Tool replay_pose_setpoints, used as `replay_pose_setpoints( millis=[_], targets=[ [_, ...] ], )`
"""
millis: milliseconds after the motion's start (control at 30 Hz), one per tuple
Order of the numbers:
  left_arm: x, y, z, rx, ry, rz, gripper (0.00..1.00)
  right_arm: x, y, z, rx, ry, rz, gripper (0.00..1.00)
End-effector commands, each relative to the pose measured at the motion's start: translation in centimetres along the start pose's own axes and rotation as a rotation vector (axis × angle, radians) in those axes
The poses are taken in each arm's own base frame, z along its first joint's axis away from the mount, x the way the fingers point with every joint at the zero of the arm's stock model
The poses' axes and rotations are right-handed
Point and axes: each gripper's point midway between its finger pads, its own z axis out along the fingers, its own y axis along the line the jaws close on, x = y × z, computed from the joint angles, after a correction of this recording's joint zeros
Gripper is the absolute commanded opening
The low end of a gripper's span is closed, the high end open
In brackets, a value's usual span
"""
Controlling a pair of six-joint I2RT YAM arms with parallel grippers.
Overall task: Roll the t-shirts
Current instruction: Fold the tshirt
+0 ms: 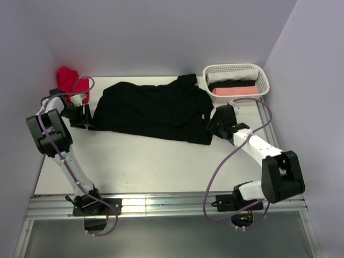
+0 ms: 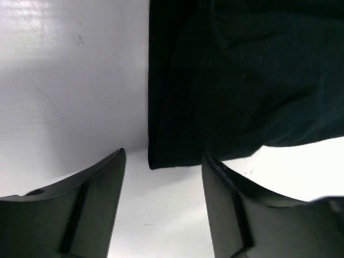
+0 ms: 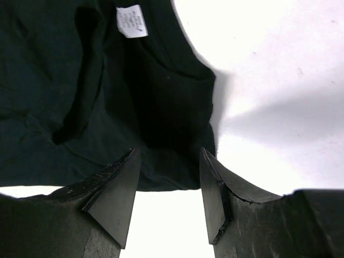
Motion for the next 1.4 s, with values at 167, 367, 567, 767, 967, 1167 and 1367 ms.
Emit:
replay_pose_setpoints(
  millis=[167,367,567,767,967,1167,1367],
  targets=[
    [-0.9,0.1,1.4,0.029,0.003,-0.001,0.53,0.2,2.2,0.8,-0.096,-0.009,0.009,0.55],
    [-1.1,-0.4,2.1,0.015,0.017,0.006,0.39,0.4,2.6,0.8,-0.116,-0.005,0.01,0.56],
    [-1.3,-0.4,1.9,0.009,0.008,0.002,0.16,1.2,3.1,0.4,-0.137,0.021,-0.027,0.59],
    [-1.7,-0.9,1.2,0.005,-0.013,0.022,0.0,3.3,2.5,0.8,-0.079,0.054,-0.06,0.63],
    [-1.9,-1.2,1.0,0.004,-0.024,0.032,0.0,4.7,0.4,1.6,0.037,0.068,-0.074,0.63],
    [-2.1,-1.3,0.8,-0.002,-0.035,0.04,0.0,5.0,-0.9,1.3,0.082,0.056,-0.059,0.64],
    [-2.3,-1.5,0.8,-0.006,-0.037,0.046,0.0,5.3,-0.4,0.9,0.035,0.06,-0.055,0.66]
  ],
)
